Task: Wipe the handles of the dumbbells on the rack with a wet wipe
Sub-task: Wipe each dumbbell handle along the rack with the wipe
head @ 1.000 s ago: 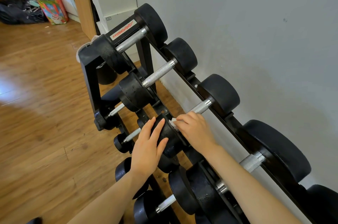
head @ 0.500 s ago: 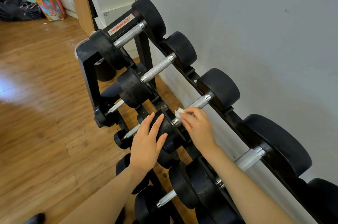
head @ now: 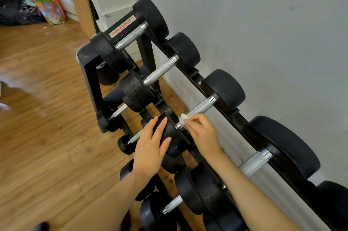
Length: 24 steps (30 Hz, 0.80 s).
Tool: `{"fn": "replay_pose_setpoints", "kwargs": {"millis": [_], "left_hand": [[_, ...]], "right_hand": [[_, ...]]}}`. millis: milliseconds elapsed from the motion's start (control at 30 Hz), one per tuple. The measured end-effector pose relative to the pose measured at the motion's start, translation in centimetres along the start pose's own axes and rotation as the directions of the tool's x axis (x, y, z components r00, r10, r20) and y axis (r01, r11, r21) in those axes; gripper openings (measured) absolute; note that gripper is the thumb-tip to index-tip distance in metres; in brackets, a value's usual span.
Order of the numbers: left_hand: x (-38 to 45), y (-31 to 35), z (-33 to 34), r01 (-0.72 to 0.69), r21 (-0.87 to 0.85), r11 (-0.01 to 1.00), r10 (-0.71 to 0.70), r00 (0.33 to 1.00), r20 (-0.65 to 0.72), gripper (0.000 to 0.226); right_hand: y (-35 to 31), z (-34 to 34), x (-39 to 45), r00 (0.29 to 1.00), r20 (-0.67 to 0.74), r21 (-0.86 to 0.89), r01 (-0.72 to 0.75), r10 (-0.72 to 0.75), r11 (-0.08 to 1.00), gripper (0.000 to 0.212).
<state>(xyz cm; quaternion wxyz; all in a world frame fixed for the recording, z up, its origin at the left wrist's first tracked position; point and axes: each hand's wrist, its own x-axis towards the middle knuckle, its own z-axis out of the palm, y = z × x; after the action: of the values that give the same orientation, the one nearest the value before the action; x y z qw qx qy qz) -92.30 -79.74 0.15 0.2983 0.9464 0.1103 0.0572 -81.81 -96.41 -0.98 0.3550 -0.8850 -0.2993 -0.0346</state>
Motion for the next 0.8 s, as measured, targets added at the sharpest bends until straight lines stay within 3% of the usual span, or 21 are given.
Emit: {"fn": "replay_pose_setpoints", "kwargs": {"millis": [67, 167, 333, 500, 700, 800], "left_hand": [[0.0, 0.0, 0.1, 0.003, -0.009, 1.0, -0.003, 1.0, 0.003, 0.062], [-0.1, 0.2, 0.1, 0.015, -0.02, 1.0, -0.015, 1.0, 0.007, 0.063], [-0.1, 0.3, -0.1, 0.017, -0.028, 0.999, -0.016, 1.0, 0.014, 0.062], [-0.1, 0.3, -0.2, 0.02, -0.017, 1.0, -0.02, 0.999, 0.026, 0.064], [0.0, 0.2, -0.5, 0.013, -0.01, 1.0, -0.013, 0.999, 0.035, 0.059], [-0.1, 0.4, -0.5, 0.027, -0.017, 0.999, -0.026, 0.999, 0.046, 0.059]], "right_hand": [[-0.4, -0.1, -0.2, 0.999, -0.039, 0.038, -0.002, 0.003, 0.999, 0.021], [-1.0, 0.2, -0.5, 0.997, 0.031, 0.021, 0.071, -0.071, 0.997, 0.02], [-0.1, 0.1, -0.3, 0.997, -0.057, 0.02, -0.046, 0.047, 0.999, 0.022], [-1.2, -0.2, -0.4, 0.996, 0.069, 0.018, 0.059, -0.06, 0.998, 0.018], [-1.1, -0.2, -0.5, 0.99, -0.123, 0.054, -0.055, 0.061, 0.997, 0.017], [-1.5, -0.4, -0.5, 0.998, -0.044, 0.062, -0.031, 0.033, 0.998, 0.015]]}}
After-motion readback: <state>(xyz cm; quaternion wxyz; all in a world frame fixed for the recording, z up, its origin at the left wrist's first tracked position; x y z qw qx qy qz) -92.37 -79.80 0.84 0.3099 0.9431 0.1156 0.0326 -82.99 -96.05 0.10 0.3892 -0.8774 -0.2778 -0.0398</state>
